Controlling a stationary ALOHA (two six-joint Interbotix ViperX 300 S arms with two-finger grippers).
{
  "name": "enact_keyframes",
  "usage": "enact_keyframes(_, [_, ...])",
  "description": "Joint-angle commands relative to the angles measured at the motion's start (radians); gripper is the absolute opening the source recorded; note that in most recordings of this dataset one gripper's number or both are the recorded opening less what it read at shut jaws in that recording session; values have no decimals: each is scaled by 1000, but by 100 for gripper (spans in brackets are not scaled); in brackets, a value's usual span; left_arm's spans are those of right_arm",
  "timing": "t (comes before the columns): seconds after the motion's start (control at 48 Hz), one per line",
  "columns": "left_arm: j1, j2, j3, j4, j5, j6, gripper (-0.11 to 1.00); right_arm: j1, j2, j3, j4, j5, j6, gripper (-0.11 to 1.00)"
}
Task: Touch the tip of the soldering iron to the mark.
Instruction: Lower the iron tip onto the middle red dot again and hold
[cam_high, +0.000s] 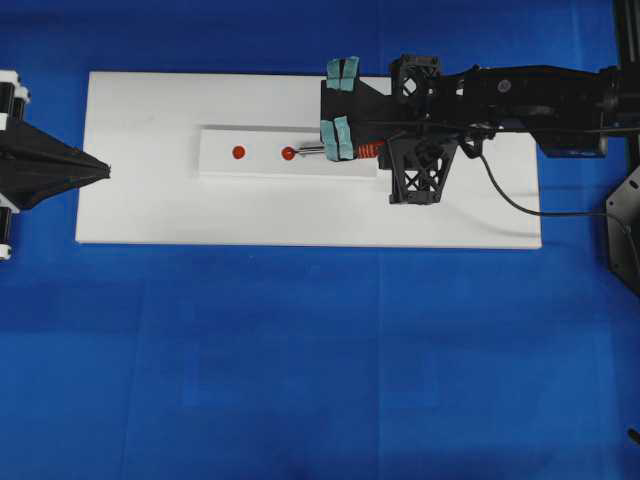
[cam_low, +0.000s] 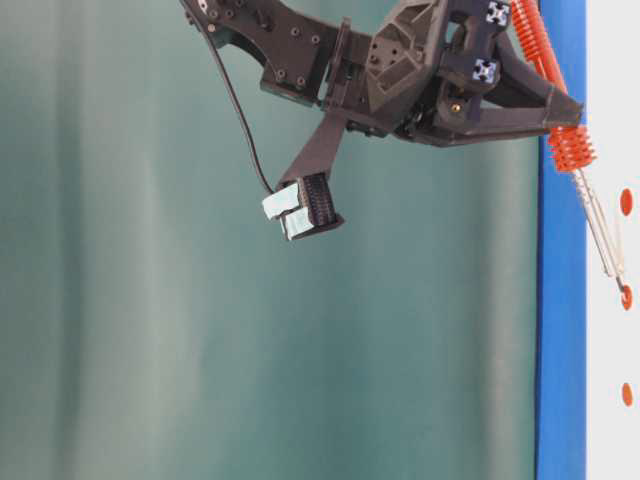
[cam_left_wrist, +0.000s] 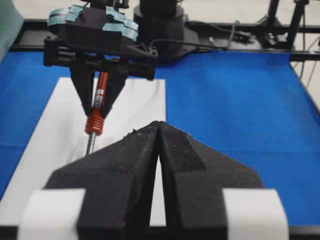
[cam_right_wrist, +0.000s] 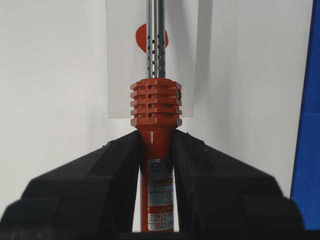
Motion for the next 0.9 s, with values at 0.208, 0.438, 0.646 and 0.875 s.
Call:
enact_keyframes(0.208, [2, 3, -12, 3, -5, 0, 0, 0, -14, -9, 5, -11, 2, 7])
enact_keyframes(0.438, [0, 3, -12, 3, -5, -3, 0, 0, -14, -9, 8, -9, 2, 7])
enact_keyframes(0.646, [2, 3, -12, 3, -6, -3, 0, 0, -11, -9, 11, -14, 2, 7])
enact_keyframes(0.875, [2, 3, -12, 3, -6, -3, 0, 0, -5, -11, 11, -18, 2, 7])
